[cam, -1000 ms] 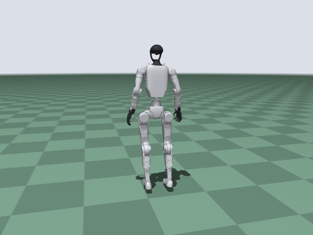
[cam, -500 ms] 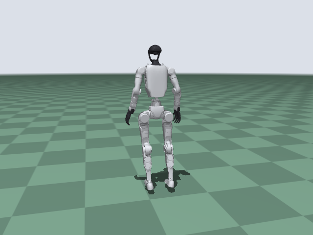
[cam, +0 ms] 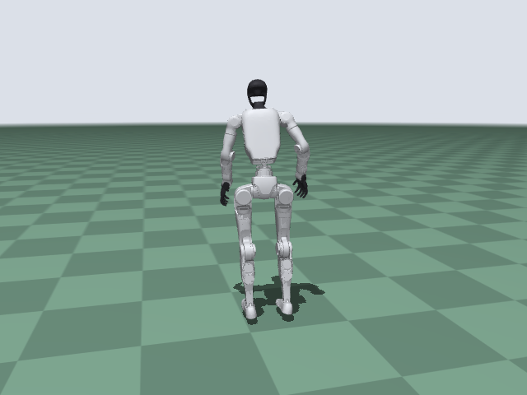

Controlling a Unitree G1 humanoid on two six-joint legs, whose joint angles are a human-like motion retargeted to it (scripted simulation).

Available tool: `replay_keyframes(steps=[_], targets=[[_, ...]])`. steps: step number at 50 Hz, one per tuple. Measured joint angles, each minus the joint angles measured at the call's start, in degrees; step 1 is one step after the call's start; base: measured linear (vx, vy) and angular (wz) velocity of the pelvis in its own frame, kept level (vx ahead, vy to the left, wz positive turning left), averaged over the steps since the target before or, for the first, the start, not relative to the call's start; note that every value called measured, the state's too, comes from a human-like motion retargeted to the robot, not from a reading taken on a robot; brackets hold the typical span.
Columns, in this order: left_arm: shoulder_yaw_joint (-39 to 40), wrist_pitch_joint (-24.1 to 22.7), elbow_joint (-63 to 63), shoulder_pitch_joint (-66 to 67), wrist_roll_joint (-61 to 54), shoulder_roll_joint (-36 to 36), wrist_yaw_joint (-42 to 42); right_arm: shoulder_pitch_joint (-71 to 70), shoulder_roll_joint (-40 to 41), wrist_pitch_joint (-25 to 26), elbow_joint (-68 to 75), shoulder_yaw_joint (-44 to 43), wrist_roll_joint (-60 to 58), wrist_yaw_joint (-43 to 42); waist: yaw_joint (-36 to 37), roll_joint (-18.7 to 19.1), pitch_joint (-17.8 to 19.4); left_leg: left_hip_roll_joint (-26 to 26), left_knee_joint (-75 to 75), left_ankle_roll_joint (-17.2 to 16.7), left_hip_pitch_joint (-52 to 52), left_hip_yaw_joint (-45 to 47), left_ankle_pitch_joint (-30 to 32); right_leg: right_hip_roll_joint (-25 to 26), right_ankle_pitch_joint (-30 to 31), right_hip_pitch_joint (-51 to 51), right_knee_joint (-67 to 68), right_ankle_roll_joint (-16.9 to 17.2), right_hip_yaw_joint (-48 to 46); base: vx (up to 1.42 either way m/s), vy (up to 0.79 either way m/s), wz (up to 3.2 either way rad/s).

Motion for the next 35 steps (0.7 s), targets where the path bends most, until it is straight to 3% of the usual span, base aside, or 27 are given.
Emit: replay_keyframes(steps=[5, 8, 10, 14, 18, 20, 22, 23, 24, 28, 30, 32, 35], targets=[[-1.04, 0.57, -1.94, -7.56, 1.16, 0.65, 0.27, 2.77, 0.95, 0.51, 2.69, -1.37, 0.64, 2.29, 0.73, -2.35, 3.41, 0.49, -1.0, -0.08, -4.0, 5.62, 0.42, 1.0, -0.72, -7.42, 2.69, 1.31, 4.24, -0.03, -0.04, -0.9], [-1.95, -0.32, -3.64, -10.63, 2.3, 0.52, 0.83, 4.71, 1.72, 0.53, 6.88, -1.71, 1.87, 2.99, -0.53, -3.63, 5.86, 0.9, 6.02, 0.18, -8.96, 8.6, -2.22, 0.66, -1.36, -8.66, 1.01, 0.74, 5.9, 0.04, 0.02, -0.75], [-2.4, 1.56, -4.29, -14.94, 0.43, 0.55, 2.24, 3.59, 1.54, 5.85, 8.89, 0.34, 4.05, -0.08, -0.21, -4.21, 6.1, 0.86, -0.87, -0.3, -9.96, 10.18, 1.01, 1.56, 0.87, -12.3, -1.89, 1.05, 8.34, -0.02, 0.02, -0.99], [-4.58, 0.51, -5.69, -19.54, -2.32, 1.2, 2.7, 4.4, -0.72, 6.58, 8.26, 2.52, 1.02, 2.44, -5.23, -3.33, 6.53, 1.0, 1.13, 1.58, -16.71, 10.83, 1.27, 0.3, 0.0, -17.35, -2.91, -2.4, 5.76, 0.09, 0.07, -0.28], [-8.29, 1.34, -4.12, -21.77, -1.07, 1.51, 0.97, 6.78, -3.1, 6.22, 5.79, -1.34, -0.65, 6.03, -11.45, -1.35, 4.7, 0.53, 15.4, 5.06, -26.27, 10.25, -5.97, -1.22, -6.52, -25.97, 10.34, -4.92, 3.39, 0.33, 0.1, 0.32], [-9.6, 2.24, -3.97, -18.56, 9.3, 1.21, -3.71, 11.73, -3.08, 4.61, 2.76, -7.77, -1.25, 6.13, -14.26, -0.2, 7.21, 3.46, 37.5, 5.31, -28.96, 10.55, -16.46, -1.29, -16.37, -24.73, 25.37, -7.03, 0.04, 0.64, 0.09, 0.54], [-11.11, 2.76, -5.94, -16.41, 12.96, 2.21, -2.86, 10.12, -4.33, 4.71, 2.33, -9.97, -0.63, 5.16, -15.94, 1.98, 6.13, 5.61, 52.71, 8.16, -34.35, 10.57, -17.26, -1.08, -19.68, -26.91, 34.54, -9.28, -0.87, 0.59, 0.05, 0.2], [-11.54, 2.92, -7.36, -15.93, 13.64, 2.92, -1.58, 7.27, -5.88, 5.33, 2.63, -10.04, 0.16, 5.83, -16.59, 3.99, 4.63, 6.32, 60.31, 10.91, -39.43, 9.43, -15.37, -0.65, -21.05, -28.37, 36.33, -11.03, -1.12, 0.55, 0.05, 0.0], [-11.5, 3.02, -9.55, -14.12, 15.77, 3.88, -1.28, 4.9, -7.75, 5.45, 2.13, -10.52, -0.02, 5.75, -16.77, 5.79, 3.6, 6.97, 68.07, 11.62, -43.37, 8.12, -13.37, -0.3, -22.57, -28.65, 39.18, -12.19, -1.59, 0.62, 0.06, -0.13], [-6.26, 0.98, -22.99, -2.34, 26.14, 13.1, -4.52, -9.31, -14.9, 3.31, -1.15, -14.35, -2.21, 5.09, -13.93, 9.83, 2.79, 7.07, 88.82, 8.35, -53.7, 3.81, -12.27, -0.01, -26.91, -21.6, 46.79, -12.28, -2.01, 0.82, 0.14, -0.48], [-3.58, 0.81, -24.58, 0.28, 24.56, 17.5, -5.5, -19.05, -20.64, 3.7, -3.78, -14.23, -2.89, 2.99, -8.97, 11.33, 0.34, 8.36, 89.36, 8.51, -59.16, 5.0, -14.14, -0.66, -26.73, -15.64, 43.75, -9.69, -0.18, 0.92, 0.24, -0.68], [-0.79, 0.03, -24.23, 2.38, 15.8, 24.05, -6.83, -32.07, -26.99, 4.7, -7.45, -10.31, -2.9, 0.41, -3.41, 10.79, -2.94, 10.07, 82.18, 8.31, -63.07, 8.19, -14.1, -3.06, -23.74, -8.68, 35.75, -6.86, 2.97, 1.04, 0.31, -0.68], [3.27, -0.83, -22.17, 7.86, 1.36, 35.78, -6.93, -51.65, -32.79, 6.68, -16.06, 1.26, -2.34, -3.64, 4.3, 6.21, -9.82, 11.84, 62.81, 7.78, -62.93, 15.8, -10.71, -10.61, -9.55, 2.76, 17.81, -3.57, 8.13, 1.24, 0.43, -0.8]])
